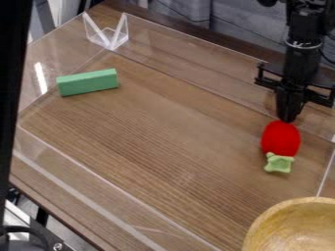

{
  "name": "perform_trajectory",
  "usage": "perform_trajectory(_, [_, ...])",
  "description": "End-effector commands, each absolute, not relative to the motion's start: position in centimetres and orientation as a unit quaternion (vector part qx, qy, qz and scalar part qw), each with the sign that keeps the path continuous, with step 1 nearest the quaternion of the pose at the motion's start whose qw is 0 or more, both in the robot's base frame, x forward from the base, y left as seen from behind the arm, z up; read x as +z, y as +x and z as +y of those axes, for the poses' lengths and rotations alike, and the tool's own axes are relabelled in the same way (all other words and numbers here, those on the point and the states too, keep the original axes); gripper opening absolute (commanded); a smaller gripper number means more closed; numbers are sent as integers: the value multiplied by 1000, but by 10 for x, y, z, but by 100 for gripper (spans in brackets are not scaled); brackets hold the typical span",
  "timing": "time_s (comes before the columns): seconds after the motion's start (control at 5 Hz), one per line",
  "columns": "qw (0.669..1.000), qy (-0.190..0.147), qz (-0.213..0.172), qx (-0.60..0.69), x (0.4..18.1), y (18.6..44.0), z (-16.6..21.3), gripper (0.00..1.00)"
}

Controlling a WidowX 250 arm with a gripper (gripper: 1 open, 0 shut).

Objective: Move the red fruit to the left

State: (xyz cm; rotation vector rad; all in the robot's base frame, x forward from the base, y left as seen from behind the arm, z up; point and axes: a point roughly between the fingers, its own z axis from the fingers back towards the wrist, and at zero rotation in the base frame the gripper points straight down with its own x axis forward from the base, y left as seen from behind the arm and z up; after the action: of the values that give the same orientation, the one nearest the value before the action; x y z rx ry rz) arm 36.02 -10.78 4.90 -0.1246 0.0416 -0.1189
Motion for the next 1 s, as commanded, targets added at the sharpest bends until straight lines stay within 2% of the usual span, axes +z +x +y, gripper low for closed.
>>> perform_trajectory(0.0, [995,-72,-43,-55,106,368,-106,0])
perform_trajectory(0.2, [994,-76,-71,-38,138,366,-90,0])
perform_trajectory(0.4, [994,-74,-63,-43,122,361,-85,100])
perform_trajectory(0.6, [995,-73,-52,-53,104,356,-82,100])
perform_trajectory(0.8, [993,-73,-44,-78,98,363,-84,100])
